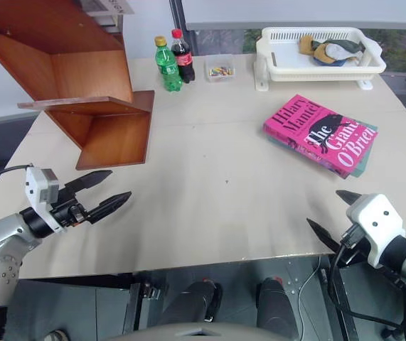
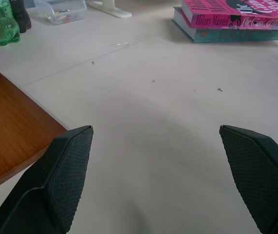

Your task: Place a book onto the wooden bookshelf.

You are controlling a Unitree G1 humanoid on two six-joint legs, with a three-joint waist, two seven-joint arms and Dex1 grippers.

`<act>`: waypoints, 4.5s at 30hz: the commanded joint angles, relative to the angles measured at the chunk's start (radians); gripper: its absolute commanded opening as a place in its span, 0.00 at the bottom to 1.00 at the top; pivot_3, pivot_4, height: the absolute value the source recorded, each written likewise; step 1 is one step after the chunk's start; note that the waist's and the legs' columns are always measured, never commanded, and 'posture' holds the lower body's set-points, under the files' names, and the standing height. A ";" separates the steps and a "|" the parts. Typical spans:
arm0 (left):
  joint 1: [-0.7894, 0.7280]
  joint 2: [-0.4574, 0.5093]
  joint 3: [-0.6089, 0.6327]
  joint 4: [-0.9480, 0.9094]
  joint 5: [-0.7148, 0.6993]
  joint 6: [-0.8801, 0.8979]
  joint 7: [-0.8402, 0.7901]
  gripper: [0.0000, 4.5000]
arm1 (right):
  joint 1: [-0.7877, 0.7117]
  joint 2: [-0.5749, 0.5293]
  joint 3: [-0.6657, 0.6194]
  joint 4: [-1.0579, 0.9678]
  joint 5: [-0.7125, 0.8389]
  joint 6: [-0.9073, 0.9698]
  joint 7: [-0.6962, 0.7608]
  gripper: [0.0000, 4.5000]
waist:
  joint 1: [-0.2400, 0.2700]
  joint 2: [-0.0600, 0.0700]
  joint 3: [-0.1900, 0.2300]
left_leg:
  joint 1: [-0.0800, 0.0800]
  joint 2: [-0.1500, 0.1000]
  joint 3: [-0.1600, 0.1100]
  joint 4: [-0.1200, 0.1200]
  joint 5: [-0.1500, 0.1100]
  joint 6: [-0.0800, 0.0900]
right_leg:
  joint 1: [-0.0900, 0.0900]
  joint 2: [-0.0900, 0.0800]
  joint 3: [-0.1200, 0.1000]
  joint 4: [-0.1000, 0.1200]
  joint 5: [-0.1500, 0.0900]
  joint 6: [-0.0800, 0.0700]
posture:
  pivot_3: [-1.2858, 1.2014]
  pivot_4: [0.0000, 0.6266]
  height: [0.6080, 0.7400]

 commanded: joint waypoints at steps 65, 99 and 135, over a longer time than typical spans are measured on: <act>-0.351 -0.136 -0.336 -0.370 -0.208 0.290 0.074 1.00 | -0.584 0.195 -0.011 0.526 -0.227 0.201 -0.412 0.00 | -0.004 0.001 -0.001 | -0.009 0.000 0.004 0.001 -0.001 -0.003 | -0.011 0.001 0.004 0.000 0.001 -0.002 | 0.52 0.24 1.00; -0.326 -0.130 -0.352 -0.376 -0.222 0.298 0.073 1.00 | -0.577 0.203 -0.045 0.739 -0.070 0.062 -0.504 0.00 | -0.015 0.003 -0.002 | -0.008 0.001 0.006 0.001 -0.001 -0.003 | -0.011 0.002 0.007 0.002 0.002 -0.002 | 0.52 0.24 1.00; -0.473 -0.190 -0.377 -0.157 -0.119 0.238 -0.018 1.00 | -0.584 0.257 0.011 0.920 0.038 -0.245 -0.390 0.00 | -0.028 0.006 -0.004 | -0.008 0.001 0.007 0.002 -0.001 -0.002 | -0.012 0.003 0.009 0.003 0.002 -0.002 | 0.52 0.24 1.00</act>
